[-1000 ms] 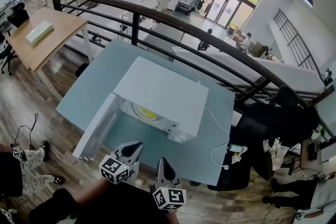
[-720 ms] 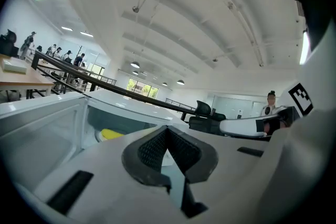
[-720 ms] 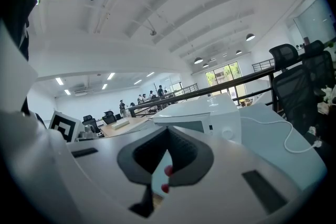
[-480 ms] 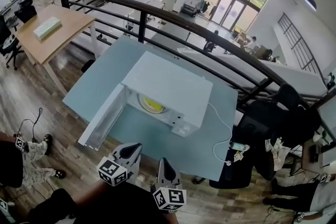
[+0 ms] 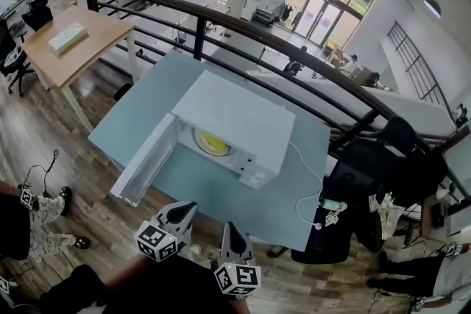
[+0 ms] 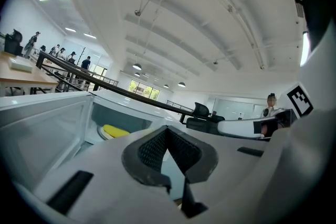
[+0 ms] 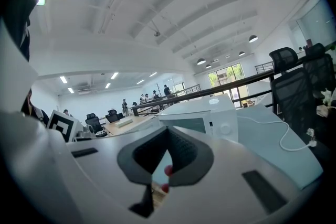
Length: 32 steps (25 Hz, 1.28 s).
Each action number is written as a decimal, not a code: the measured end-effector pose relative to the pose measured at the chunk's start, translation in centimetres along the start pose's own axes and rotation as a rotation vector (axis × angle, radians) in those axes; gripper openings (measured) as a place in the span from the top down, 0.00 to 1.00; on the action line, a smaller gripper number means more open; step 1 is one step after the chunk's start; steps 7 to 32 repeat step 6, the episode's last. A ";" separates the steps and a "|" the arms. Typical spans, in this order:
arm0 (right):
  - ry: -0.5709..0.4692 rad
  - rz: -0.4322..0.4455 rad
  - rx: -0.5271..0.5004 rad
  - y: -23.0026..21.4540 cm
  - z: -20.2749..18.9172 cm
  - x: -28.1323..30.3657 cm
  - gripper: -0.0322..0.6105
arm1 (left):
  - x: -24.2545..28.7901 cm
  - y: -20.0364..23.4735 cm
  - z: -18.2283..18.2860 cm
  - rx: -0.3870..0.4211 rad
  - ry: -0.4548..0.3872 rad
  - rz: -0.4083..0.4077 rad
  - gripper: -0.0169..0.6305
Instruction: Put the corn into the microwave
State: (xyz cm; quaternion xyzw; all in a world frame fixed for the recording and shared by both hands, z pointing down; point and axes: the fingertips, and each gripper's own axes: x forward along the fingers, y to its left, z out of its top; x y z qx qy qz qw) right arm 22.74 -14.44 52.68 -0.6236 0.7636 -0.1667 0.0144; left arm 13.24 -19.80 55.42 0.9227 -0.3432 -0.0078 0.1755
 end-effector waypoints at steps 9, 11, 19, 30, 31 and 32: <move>0.006 0.019 -0.007 0.5 -0.3 -0.2 0.94 | -0.4 0.0 0.0 -0.001 -0.009 0.011 0.97; 0.006 0.019 -0.007 0.5 -0.3 -0.2 0.94 | -0.4 0.0 0.0 -0.001 -0.009 0.011 0.97; 0.006 0.019 -0.007 0.5 -0.3 -0.2 0.94 | -0.4 0.0 0.0 -0.001 -0.009 0.011 0.97; 0.006 0.019 -0.007 0.5 -0.3 -0.2 0.94 | -0.4 0.0 0.0 -0.001 -0.009 0.011 0.97; 0.006 0.019 -0.007 0.5 -0.3 -0.2 0.94 | -0.4 0.0 0.0 -0.001 -0.009 0.011 0.97; 0.006 0.019 -0.007 0.5 -0.3 -0.2 0.94 | -0.4 0.0 0.0 -0.001 -0.009 0.011 0.97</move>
